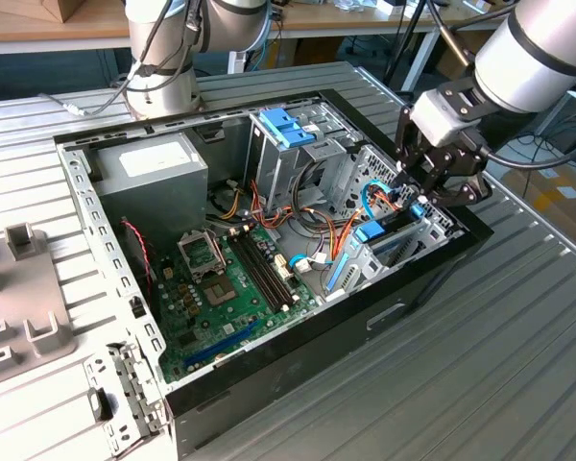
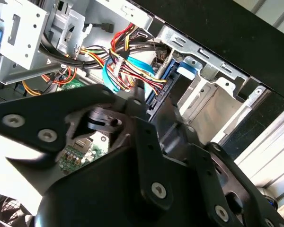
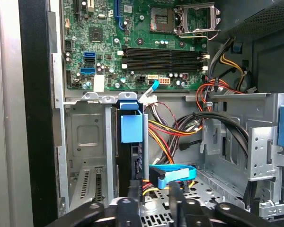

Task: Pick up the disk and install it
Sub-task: 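Insert the second disk wire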

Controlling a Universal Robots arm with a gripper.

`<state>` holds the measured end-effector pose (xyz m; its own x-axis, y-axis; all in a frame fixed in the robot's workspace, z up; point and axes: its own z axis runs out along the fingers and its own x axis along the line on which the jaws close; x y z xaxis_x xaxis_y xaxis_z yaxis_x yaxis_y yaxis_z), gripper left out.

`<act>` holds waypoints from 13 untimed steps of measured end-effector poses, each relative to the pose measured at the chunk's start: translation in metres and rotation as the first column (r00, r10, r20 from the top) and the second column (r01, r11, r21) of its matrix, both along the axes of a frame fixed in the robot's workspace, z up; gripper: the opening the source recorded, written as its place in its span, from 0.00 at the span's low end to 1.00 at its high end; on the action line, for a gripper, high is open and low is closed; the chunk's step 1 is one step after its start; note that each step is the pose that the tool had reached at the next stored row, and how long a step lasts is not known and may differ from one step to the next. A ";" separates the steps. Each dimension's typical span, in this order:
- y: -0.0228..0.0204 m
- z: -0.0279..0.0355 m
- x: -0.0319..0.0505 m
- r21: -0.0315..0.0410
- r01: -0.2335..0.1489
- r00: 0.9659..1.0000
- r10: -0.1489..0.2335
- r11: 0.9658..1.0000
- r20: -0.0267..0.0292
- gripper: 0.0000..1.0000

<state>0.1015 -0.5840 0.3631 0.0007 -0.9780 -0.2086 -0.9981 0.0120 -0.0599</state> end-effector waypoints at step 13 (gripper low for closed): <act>0.0060 -0.0030 -0.0063 0.000 0.000 1.000 0.000 1.000 0.000 0.39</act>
<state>0.0952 -0.5780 0.3601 0.0006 -0.9780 -0.2087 -0.9981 0.0122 -0.0599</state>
